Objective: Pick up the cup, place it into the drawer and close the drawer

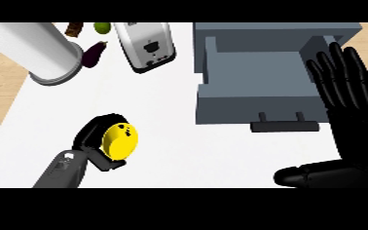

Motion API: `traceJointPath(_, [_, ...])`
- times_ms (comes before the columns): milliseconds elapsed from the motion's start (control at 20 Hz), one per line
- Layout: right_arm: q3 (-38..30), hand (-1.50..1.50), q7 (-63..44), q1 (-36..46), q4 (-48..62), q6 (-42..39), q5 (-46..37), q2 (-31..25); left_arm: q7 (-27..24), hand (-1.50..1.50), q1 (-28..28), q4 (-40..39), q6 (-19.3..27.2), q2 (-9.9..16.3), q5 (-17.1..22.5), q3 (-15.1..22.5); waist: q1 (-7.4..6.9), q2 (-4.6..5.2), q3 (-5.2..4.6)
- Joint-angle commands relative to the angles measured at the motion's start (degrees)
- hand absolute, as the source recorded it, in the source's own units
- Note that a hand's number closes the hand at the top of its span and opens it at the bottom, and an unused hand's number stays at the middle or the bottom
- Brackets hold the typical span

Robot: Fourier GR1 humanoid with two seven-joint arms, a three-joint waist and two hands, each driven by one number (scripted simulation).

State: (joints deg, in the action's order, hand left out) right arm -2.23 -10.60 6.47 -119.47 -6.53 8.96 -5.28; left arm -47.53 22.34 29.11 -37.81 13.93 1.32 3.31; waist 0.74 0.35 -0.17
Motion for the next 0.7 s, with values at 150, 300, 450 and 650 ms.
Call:
traceJointPath(150, [0.8,-1.50,-0.1,-1.8,-2.5,0.5,-0.9,0.5,-9.8,1.50,-2.3,1.3,7.5,-3.2,6.3,-7.3,-0.52,-0.34,0.04])
traceJointPath(300, [-2.1,-1.50,1.4,-0.8,1.1,-0.7,0.8,-0.8,-9.4,1.50,-2.7,1.4,20.4,-4.3,12.5,-15.8,-2.00,-0.19,0.14])
traceJointPath(450, [-1.6,-1.50,3.7,-0.7,2.7,-1.1,-0.2,-0.4,-11.5,1.50,-3.5,4.5,24.3,-7.3,12.2,-15.4,-1.25,-0.36,0.19])
traceJointPath(650, [-1.1,-1.50,0.9,-0.3,1.5,-0.5,0.8,0.0,-9.6,1.50,-4.0,12.1,22.0,-7.4,13.9,-14.8,-1.12,-0.50,0.20])
